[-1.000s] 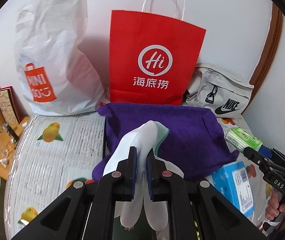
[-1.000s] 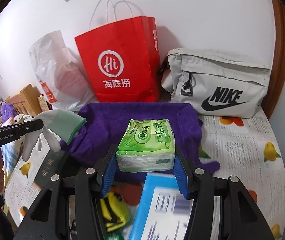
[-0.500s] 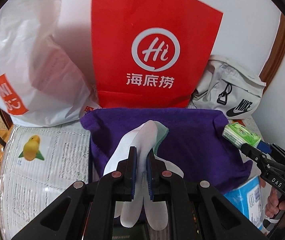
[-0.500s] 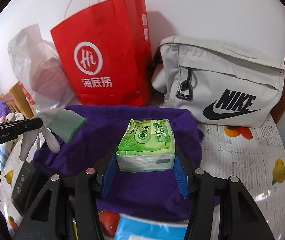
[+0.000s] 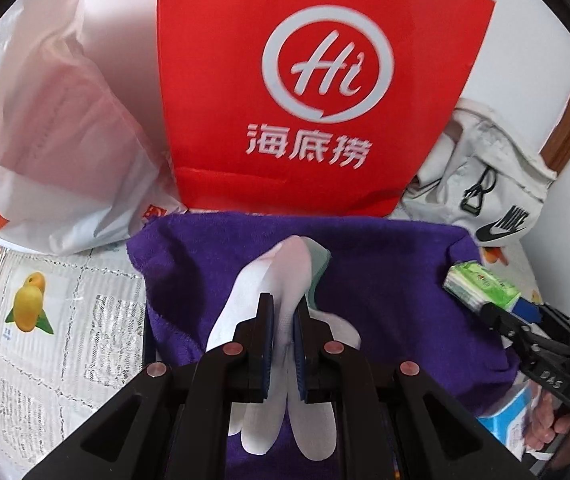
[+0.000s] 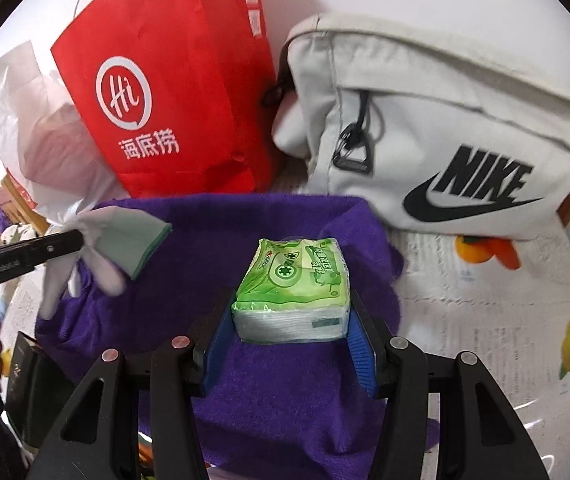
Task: Organize soft objects
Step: 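Open the left gripper onto the purple towel while the right gripper releases the tissue pack beside it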
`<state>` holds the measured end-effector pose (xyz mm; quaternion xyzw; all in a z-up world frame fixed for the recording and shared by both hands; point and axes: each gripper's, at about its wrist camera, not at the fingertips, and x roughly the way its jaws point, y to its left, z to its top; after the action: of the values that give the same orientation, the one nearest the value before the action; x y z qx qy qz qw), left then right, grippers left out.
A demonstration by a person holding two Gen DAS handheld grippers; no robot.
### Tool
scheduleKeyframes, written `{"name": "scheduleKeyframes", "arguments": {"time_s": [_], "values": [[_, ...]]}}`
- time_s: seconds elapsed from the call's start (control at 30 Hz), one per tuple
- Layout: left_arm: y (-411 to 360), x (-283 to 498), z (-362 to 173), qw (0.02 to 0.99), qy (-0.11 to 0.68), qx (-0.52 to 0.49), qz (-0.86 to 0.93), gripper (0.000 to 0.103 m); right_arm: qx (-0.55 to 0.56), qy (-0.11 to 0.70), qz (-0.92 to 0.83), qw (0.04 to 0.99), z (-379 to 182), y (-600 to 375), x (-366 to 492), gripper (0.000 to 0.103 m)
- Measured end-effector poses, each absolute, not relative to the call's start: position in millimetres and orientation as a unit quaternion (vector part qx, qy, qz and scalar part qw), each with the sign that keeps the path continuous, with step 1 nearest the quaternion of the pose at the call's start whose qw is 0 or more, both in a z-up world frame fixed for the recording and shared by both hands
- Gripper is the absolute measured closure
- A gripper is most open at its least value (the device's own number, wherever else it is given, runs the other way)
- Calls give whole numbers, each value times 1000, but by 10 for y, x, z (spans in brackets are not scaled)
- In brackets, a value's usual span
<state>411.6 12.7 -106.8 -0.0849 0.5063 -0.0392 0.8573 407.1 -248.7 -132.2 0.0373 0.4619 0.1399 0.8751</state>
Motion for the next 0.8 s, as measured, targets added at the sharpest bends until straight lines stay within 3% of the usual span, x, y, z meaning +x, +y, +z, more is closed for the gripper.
{"name": "scheduleKeyframes", "arguments": {"time_s": [0.33,0.5,0.8], "values": [[161,4118,-1181,848,523,-84,-30,90,32,495,147,856,-1442,-2405,4146,48],[173,4081,-1149,851,519,-76,-21,63,28,492,143,858,-1409,-2398,4125,31],[279,3854,-956,876,480,-51,-7,56,-13,486,109,867,-1238,-2299,3882,29]]}}
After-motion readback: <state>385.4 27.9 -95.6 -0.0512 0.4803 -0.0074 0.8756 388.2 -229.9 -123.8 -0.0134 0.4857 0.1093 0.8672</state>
